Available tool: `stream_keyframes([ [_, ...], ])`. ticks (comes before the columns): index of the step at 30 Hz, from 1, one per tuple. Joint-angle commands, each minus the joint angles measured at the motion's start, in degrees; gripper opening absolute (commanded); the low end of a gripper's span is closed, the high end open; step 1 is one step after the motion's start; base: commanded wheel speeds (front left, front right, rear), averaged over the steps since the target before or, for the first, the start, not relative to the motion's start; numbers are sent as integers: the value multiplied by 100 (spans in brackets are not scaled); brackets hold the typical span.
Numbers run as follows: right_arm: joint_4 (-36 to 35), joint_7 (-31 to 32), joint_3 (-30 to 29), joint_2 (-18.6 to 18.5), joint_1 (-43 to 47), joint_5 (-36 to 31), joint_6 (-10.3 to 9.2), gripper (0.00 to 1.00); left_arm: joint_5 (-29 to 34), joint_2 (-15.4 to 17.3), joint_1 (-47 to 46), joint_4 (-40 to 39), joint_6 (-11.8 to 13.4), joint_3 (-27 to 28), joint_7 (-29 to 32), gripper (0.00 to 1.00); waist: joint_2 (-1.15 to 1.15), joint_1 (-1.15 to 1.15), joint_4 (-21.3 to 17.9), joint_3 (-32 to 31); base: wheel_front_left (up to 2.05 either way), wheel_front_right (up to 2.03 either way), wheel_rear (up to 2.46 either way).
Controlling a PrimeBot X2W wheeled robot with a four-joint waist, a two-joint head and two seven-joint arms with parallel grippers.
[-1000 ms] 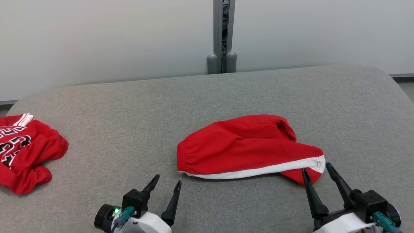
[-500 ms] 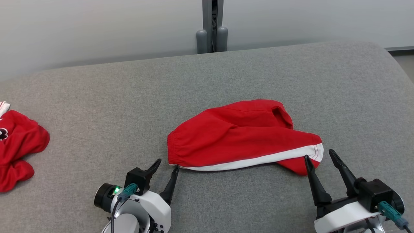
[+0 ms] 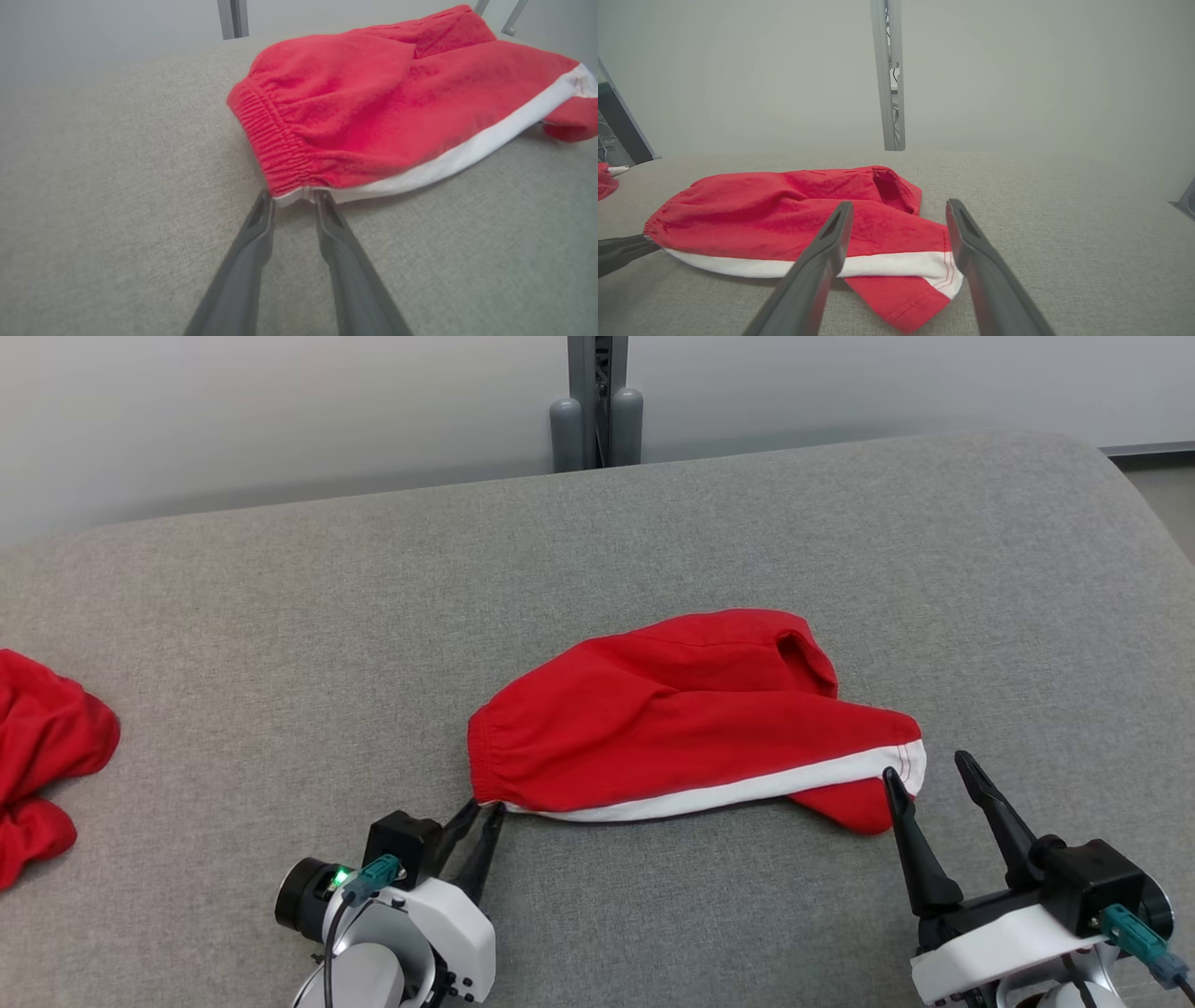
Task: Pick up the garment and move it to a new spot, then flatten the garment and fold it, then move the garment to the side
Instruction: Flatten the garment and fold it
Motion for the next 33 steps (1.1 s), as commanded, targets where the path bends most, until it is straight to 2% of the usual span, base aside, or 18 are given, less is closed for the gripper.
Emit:
stream_keyframes([
  [1,3,-3,-8,-37,-73,41,12,100,-41,26,-81,31,-4,-22,-8,0,0,0,-7,-9,0,0,0],
  [7,194,-3,-3,-89,-29,139,12,100,-111,24,-68,-79,-5,-235,-8,0,0,0,71,-49,0,0,0],
  [17,1608,-2,14,-65,-491,870,12,100,-146,154,244,-662,-6,-382,-8,0,0,0,334,-81,0,0,0],
  [28,2278,-2,-33,-123,-826,1340,13,100,-108,261,415,-981,-6,-344,-8,0,0,0,489,-117,0,0,0],
  [33,2570,-3,278,-118,-870,1659,13,100,-66,259,383,-1033,-7,-287,-8,0,0,0,521,-95,0,0,0],
])
